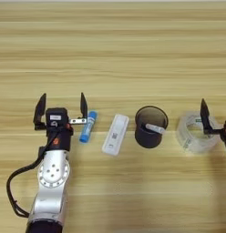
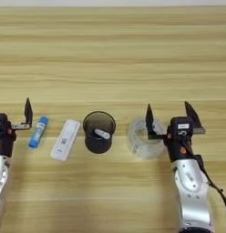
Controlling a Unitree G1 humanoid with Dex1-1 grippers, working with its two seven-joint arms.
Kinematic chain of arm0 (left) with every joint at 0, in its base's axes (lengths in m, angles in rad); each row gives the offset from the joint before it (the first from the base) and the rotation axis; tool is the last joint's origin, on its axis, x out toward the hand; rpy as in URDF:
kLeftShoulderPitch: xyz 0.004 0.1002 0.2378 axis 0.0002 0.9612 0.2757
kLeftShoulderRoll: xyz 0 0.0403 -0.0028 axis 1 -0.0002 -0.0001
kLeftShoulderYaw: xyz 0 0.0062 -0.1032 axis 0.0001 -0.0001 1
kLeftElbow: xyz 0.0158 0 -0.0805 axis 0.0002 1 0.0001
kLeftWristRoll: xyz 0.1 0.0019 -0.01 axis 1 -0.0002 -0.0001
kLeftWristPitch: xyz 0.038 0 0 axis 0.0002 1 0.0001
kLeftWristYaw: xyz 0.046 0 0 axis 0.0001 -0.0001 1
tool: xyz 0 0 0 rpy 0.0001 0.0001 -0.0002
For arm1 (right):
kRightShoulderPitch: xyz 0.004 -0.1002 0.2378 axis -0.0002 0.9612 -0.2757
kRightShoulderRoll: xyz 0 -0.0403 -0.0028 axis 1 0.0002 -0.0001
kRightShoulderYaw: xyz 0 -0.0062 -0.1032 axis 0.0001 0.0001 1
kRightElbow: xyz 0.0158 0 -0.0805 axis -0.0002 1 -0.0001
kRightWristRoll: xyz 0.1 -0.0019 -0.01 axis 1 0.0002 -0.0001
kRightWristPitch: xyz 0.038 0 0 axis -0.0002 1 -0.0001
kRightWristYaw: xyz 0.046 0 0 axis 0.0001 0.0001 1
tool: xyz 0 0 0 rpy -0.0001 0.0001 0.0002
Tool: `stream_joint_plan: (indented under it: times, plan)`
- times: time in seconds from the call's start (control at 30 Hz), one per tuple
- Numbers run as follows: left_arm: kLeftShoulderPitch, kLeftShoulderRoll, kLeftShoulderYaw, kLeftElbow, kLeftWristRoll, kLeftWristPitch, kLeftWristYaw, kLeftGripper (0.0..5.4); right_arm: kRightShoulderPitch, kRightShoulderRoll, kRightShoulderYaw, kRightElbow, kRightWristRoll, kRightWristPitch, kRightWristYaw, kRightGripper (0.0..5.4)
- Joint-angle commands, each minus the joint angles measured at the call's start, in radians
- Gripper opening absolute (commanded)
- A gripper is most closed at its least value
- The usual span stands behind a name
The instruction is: Move the objects on the table
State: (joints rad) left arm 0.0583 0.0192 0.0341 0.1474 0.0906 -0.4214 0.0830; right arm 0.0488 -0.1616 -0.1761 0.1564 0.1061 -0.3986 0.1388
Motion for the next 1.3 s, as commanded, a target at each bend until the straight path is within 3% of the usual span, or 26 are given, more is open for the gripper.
stream_joint_plan:
  times: [0.03,0.3,0.63,0.83,0.97,1.17,1.3]
  plan:
    - [-0.008,0.004,0.000,-0.001,0.000,0.016,-0.002,5.38,-0.016,-0.005,-0.029,0.001,0.018,0.018,-0.016,5.40]
    - [-0.013,0.004,0.001,0.008,0.000,0.015,0.000,5.38,-0.027,-0.011,-0.049,0.025,0.005,0.019,-0.047,5.40]
    - [-0.020,0.022,0.003,0.039,-0.010,0.040,-0.024,5.38,-0.021,0.006,-0.020,0.009,0.009,0.029,-0.034,5.40]
    - [-0.063,0.065,0.011,0.139,-0.026,0.061,-0.072,5.38,-0.007,0.025,0.003,-0.023,0.001,0.042,-0.043,5.40]
    - [-0.085,0.081,0.032,0.185,-0.088,0.094,-0.129,5.38,0.006,0.039,0.017,-0.052,-0.003,0.060,-0.051,5.40]
    - [-0.116,0.103,0.028,0.269,-0.079,0.112,-0.158,5.38,0.023,0.057,0.031,-0.089,-0.012,0.084,-0.064,5.40]
    - [-0.132,0.099,0.013,0.314,-0.070,0.111,-0.174,5.38,0.030,0.062,0.037,-0.107,-0.014,0.096,-0.072,5.40]
